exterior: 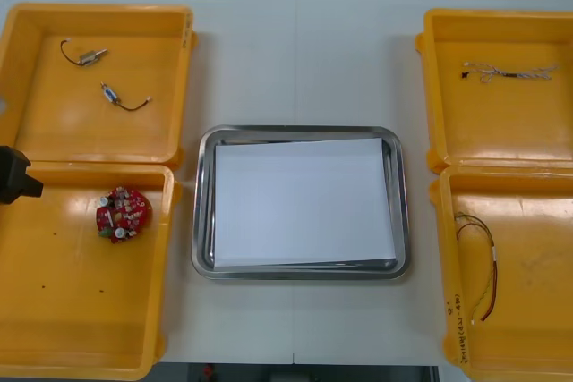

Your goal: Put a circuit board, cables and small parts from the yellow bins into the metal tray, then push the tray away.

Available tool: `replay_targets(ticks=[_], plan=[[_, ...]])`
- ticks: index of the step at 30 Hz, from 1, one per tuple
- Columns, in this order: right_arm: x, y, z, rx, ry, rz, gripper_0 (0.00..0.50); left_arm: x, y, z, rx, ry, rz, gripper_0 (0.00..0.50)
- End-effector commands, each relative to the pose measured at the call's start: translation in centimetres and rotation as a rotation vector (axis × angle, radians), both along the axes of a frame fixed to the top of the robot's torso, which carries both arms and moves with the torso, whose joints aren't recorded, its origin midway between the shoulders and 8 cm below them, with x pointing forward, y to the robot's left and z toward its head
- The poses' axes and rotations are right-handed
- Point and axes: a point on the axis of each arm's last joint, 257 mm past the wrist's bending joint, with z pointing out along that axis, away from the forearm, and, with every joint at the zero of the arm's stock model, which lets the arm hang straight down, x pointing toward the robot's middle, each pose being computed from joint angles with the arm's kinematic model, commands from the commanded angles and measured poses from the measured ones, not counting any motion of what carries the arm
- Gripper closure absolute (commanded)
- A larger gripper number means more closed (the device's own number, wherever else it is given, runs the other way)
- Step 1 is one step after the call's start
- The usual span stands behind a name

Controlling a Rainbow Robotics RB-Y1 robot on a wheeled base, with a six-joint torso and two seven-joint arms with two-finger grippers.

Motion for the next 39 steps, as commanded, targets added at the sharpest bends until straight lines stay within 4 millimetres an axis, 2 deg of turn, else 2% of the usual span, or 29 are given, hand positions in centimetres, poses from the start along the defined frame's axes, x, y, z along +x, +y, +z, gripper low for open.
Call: replay_targets(ticks=[1, 39], plan=[[0.42, 1.15, 0.83, -0.014, -0.025, 0.052, 0.0, 0.62, 0.85, 1.88, -0.008, -0.032, 0.093, 0.0], [0.42, 1.15, 0.83, -0.014, -0.025, 0.052, 0.0, 0.62, 0.85, 1.88, -0.008, -0.032, 0.093, 0.0]])
